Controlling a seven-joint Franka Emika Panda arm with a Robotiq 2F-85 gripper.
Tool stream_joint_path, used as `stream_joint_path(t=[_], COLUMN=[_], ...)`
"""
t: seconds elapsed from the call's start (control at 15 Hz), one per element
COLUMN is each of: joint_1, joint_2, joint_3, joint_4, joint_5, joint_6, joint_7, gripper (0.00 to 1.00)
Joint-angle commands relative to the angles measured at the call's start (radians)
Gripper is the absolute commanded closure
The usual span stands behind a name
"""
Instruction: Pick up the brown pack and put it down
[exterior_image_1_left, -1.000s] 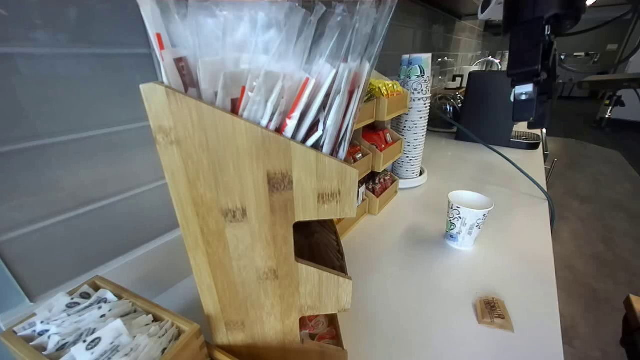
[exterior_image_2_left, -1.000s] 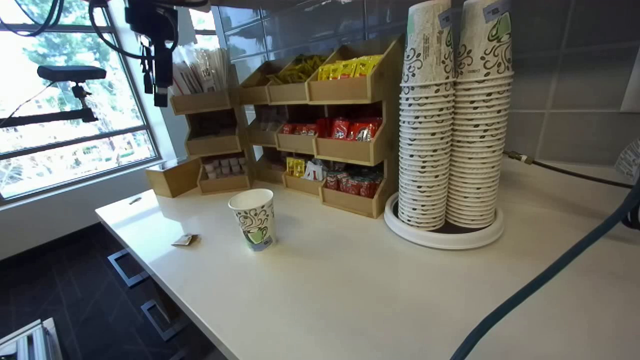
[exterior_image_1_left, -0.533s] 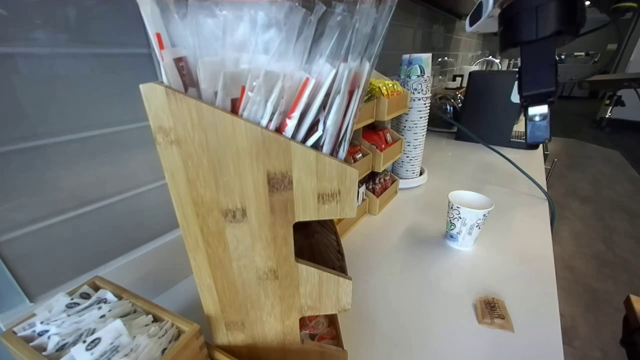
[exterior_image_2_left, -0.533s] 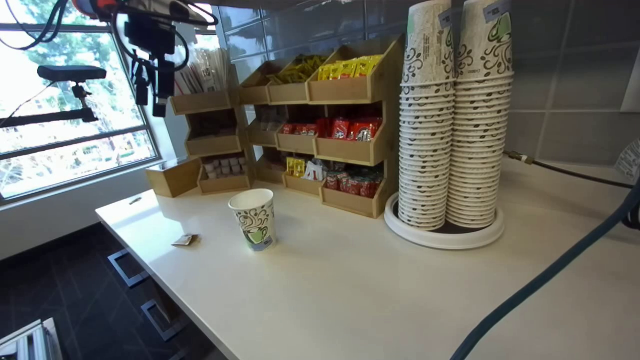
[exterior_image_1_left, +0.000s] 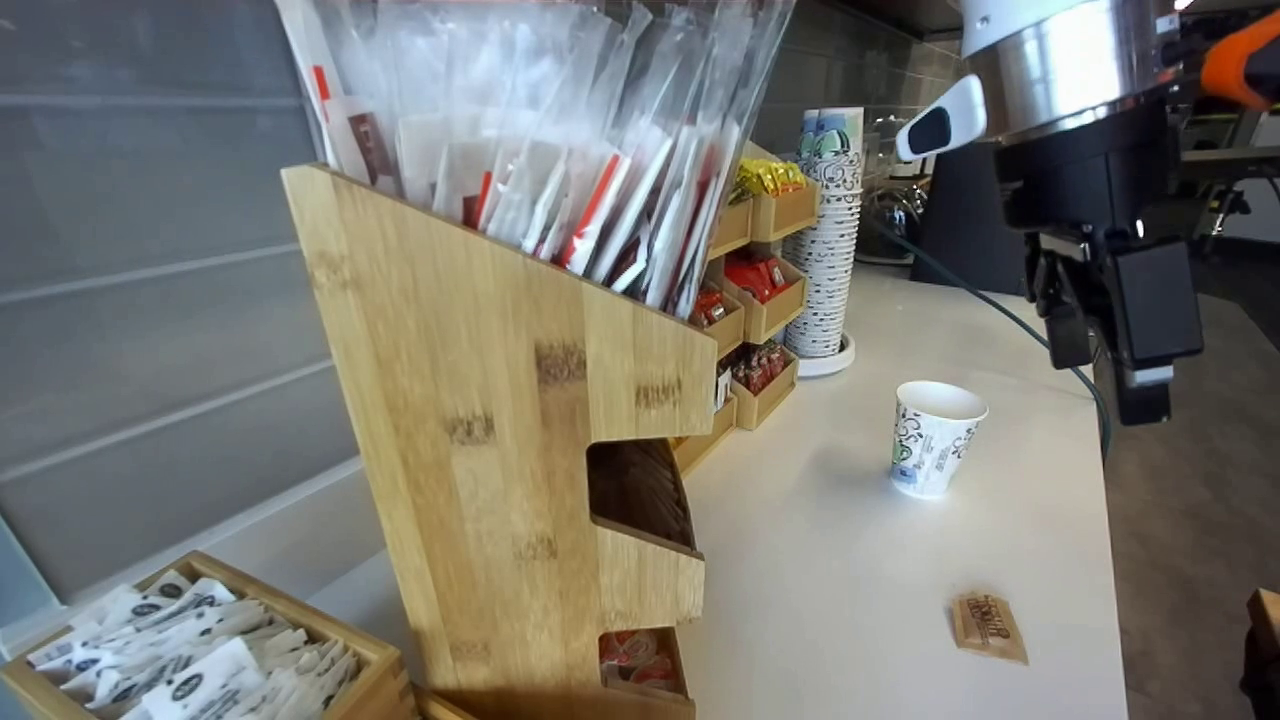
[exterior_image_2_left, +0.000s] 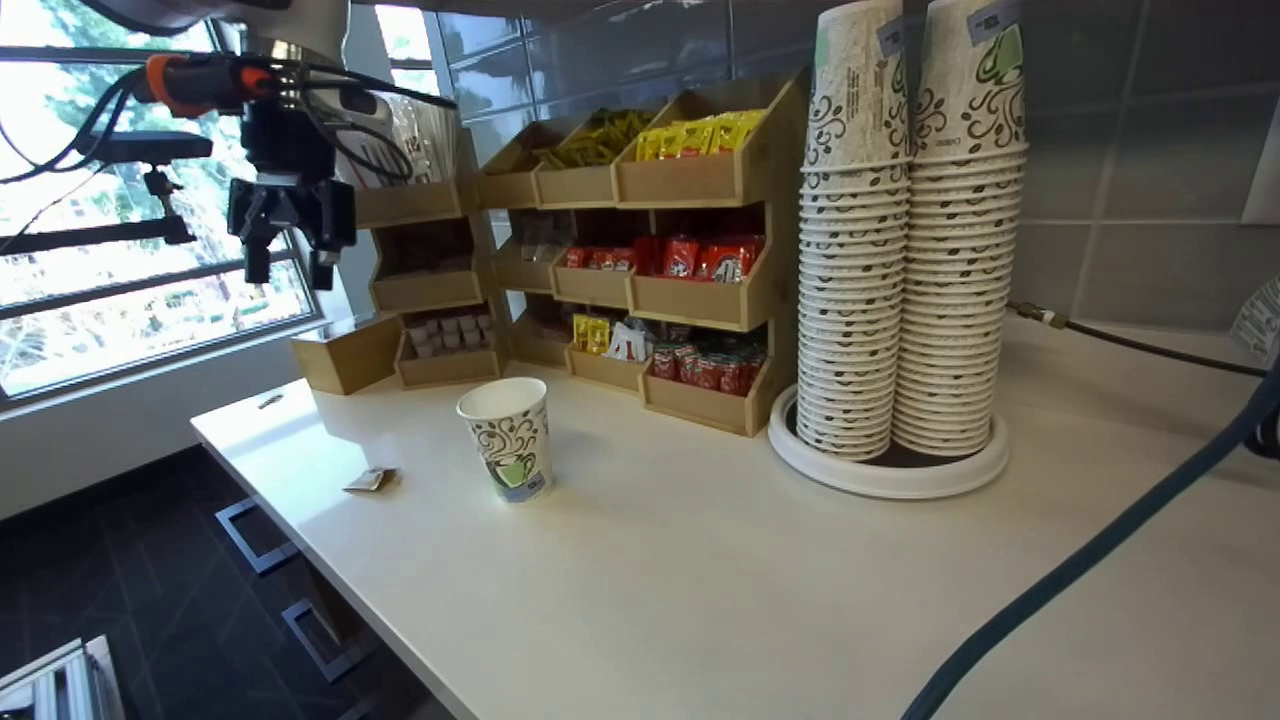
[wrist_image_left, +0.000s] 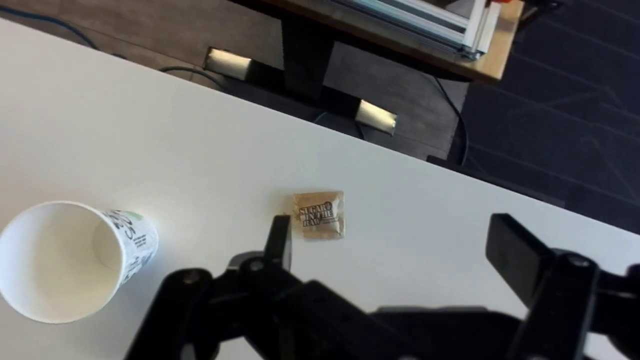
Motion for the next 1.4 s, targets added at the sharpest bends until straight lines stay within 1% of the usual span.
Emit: stream_joint_path(t=[0.0, 0.13, 0.33, 0.47, 0.8, 0.93, 1.33], joint_1=[0.012, 0.018, 0.018, 0.018, 0.047, 0.060, 0.066], joint_2=[0.001, 0.001, 0.000, -0.009, -0.039, -0.048, -0.050], joint_3=[-0.003, -0.003, -0.003, 0.000, 0.018, 0.026, 0.039], joint_4=[-0.019, -0.051, -0.057, -0.096, -0.224, -0.272, -0.395], joint_5=[-0.017, -0.026, -0.028, -0.051, -0.029, -0.036, -0.055], joint_6=[0.030, 0.074, 0.082, 0.124, 0.333, 0.411, 0.563], joint_7=[-0.018, -0.040, -0.048, -0.058, -0.063, -0.062, -0.026], gripper=[0.00, 0.00, 0.00, 0.00, 0.00, 0.00, 0.00])
